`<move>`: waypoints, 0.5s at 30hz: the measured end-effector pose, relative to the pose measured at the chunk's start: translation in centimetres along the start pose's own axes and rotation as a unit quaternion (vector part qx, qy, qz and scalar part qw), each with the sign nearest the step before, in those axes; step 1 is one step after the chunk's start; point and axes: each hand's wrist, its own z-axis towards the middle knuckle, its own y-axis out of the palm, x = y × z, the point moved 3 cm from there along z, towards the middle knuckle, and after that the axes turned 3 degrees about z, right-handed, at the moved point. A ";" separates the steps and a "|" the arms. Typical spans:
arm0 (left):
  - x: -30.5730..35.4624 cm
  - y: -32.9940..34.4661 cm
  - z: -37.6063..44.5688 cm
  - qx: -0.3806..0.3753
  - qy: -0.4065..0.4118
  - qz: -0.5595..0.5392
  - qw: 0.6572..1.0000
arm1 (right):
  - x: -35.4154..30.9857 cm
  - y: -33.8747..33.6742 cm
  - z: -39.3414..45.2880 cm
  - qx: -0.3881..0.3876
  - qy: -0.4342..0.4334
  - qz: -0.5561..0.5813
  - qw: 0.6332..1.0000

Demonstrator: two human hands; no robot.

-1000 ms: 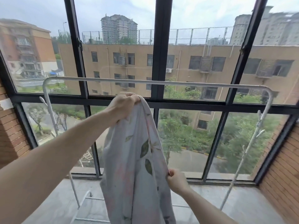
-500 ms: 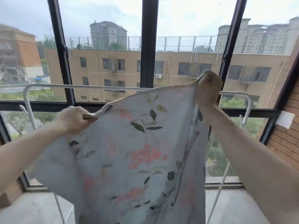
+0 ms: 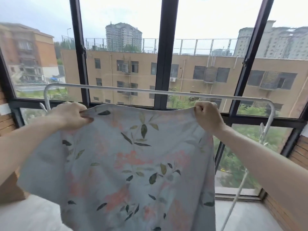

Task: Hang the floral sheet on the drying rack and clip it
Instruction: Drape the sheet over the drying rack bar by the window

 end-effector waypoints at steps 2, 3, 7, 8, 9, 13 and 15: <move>2.5 1.1 -1.2 -0.020 0.044 -0.022 0.999 | -1.4 1.2 -1.0 -0.026 0.028 0.031 0.999; 4.3 1.5 -1.8 -0.024 0.080 -0.053 0.995 | -2.1 1.8 -1.3 -0.041 0.046 0.050 0.997; 11.9 2.7 -4.6 -0.028 0.214 -0.113 0.970 | -5.7 3.6 -1.9 -0.117 0.090 0.149 0.978; 13.6 3.1 -5.1 -0.044 0.228 -0.113 0.966 | -6.6 3.9 -2.0 -0.125 0.090 0.165 0.974; 15.2 3.6 -5.5 -0.068 0.234 -0.115 0.963 | -7.5 4.1 -2.0 -0.127 0.090 0.176 0.972; 19.0 6.4 -6.1 -0.149 0.227 -0.138 0.953 | -9.1 4.6 -1.6 -0.115 0.103 0.190 0.970; 19.7 7.7 -5.5 -0.160 0.219 -0.187 0.944 | -9.1 4.6 -1.8 -0.115 0.112 0.196 0.967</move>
